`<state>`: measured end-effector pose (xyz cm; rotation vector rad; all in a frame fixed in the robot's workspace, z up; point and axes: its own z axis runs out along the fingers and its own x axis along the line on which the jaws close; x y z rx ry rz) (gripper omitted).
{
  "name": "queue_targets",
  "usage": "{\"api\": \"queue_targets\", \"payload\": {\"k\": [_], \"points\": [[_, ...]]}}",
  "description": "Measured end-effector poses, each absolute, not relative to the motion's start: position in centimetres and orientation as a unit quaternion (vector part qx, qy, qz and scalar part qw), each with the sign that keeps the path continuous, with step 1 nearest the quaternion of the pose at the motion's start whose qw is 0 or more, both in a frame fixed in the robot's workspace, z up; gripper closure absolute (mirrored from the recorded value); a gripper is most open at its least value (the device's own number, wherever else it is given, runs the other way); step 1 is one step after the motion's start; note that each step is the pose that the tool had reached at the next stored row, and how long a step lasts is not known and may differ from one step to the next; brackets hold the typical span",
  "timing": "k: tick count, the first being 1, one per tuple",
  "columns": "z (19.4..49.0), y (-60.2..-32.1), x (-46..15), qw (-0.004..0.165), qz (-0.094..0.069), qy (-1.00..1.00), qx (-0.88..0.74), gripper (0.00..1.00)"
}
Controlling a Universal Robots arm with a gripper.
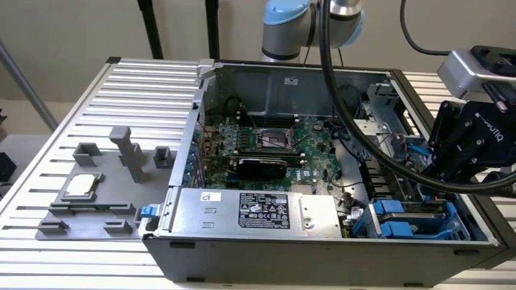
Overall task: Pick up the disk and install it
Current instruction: 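Insert the second disk wire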
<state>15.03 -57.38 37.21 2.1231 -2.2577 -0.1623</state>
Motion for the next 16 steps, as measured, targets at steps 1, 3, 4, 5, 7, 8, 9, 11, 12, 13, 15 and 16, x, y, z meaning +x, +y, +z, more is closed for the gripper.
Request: {"api": "queue_targets", "payload": {"k": [1, 3, 4, 5, 7, 8, 9, 11, 12, 13, 15, 16], "points": [[37.19, -57.32, 15.09, 0.019, -0.052, -0.727, 0.684, 0.00], [37.18, -57.22, 15.18, 0.019, -0.052, -0.727, 0.684, 0.00], [37.17, -57.20, 15.24, 0.019, -0.052, -0.727, 0.684, 0.00], [37.17, -57.16, 15.31, 0.019, -0.052, -0.727, 0.684, 0.00], [37.17, -57.07, 15.43, 0.019, -0.052, -0.727, 0.684, 0.00], [37.16, -57.04, 15.46, 0.019, -0.052, -0.727, 0.684, 0.00], [37.13, -57.03, 15.47, 0.020, -0.052, -0.727, 0.684, 0.00], [36.99, -57.01, 15.47, 0.020, -0.051, -0.728, 0.684, 0.00], [36.89, -57.01, 15.47, 0.021, -0.050, -0.728, 0.684, 0.00], [36.78, -57.00, 15.48, 0.021, -0.050, -0.728, 0.684, 0.00], [36.66, -56.99, 15.48, 0.021, -0.050, -0.728, 0.684, 0.00], [36.64, -56.98, 15.48, 0.021, -0.050, -0.728, 0.684, 0.00]]}}
